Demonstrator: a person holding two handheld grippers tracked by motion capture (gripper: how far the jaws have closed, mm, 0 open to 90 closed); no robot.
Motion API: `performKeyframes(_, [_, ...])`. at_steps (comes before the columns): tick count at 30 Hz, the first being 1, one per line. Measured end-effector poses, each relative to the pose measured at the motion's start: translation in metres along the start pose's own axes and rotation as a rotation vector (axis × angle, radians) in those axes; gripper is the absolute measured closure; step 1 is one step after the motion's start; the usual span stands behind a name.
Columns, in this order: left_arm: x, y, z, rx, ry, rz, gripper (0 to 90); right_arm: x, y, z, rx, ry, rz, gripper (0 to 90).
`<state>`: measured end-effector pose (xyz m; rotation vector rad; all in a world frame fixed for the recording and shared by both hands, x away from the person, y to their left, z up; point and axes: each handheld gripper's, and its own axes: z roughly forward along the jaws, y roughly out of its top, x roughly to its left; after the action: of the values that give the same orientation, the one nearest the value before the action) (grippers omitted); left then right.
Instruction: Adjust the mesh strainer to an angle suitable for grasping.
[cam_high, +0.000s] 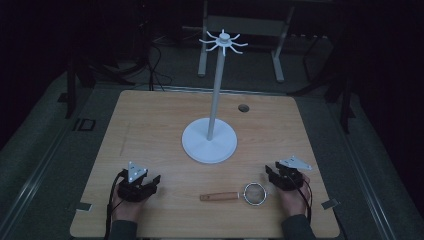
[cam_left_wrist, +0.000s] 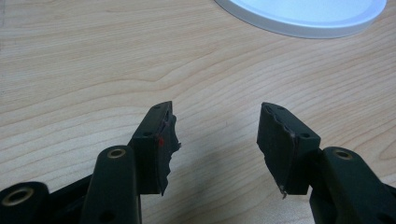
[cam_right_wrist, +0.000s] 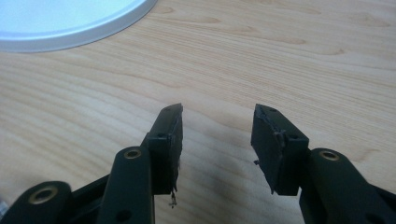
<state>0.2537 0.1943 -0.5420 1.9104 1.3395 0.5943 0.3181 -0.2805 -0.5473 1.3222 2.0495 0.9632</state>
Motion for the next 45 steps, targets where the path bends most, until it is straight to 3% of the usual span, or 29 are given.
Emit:
performKeyframes(5, [-0.001, 0.001, 0.001, 0.002, -0.001, 0.003, 46.3, 0.004, 0.002, -0.005, 0.037, -0.001, -0.029, 50.4])
performKeyframes(11, [0.000, 0.000, 0.001, 0.003, 0.000, 0.000, 46.3, 0.010, 0.014, -0.018, 0.005, 0.019, -0.062, 49.8])
performKeyframes(21, [0.000, 0.000, 0.002, 0.003, 0.001, 0.000, 46.3, 0.021, 0.028, -0.029, 0.000, 0.050, -0.125, 48.2])
performKeyframes(35, [0.001, 0.000, 0.000, 0.000, 0.004, -0.004, 46.3, 0.033, 0.054, -0.035, 0.040, 0.059, -0.226, 50.2])
performKeyframes(45, [0.001, -0.001, 0.000, -0.001, 0.004, -0.004, 46.3, 0.043, 0.065, -0.031, 0.090, 0.136, -0.295, 51.7])
